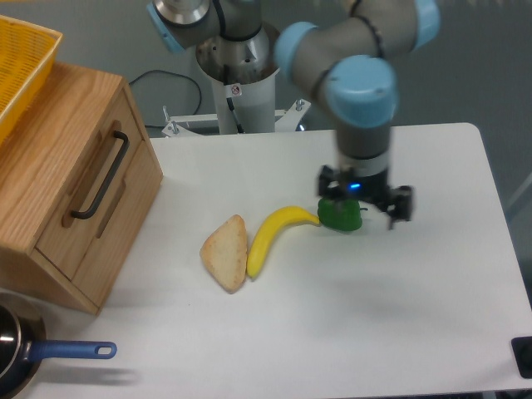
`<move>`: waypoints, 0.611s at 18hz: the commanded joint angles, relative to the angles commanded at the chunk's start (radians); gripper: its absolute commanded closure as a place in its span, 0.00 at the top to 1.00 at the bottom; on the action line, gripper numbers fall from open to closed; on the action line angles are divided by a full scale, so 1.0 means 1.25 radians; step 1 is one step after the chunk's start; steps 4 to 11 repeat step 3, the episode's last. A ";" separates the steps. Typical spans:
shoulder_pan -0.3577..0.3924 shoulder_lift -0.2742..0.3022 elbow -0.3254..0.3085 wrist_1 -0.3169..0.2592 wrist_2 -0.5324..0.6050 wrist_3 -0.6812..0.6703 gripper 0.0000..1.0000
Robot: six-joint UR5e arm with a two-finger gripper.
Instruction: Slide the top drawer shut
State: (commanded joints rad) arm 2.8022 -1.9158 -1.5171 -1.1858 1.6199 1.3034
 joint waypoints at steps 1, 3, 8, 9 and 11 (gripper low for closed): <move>0.021 -0.010 0.000 0.000 0.000 0.030 1.00; 0.047 -0.026 -0.002 0.001 0.004 0.098 1.00; 0.047 -0.026 -0.002 0.001 0.004 0.098 1.00; 0.047 -0.026 -0.002 0.001 0.004 0.098 1.00; 0.047 -0.026 -0.002 0.001 0.004 0.098 1.00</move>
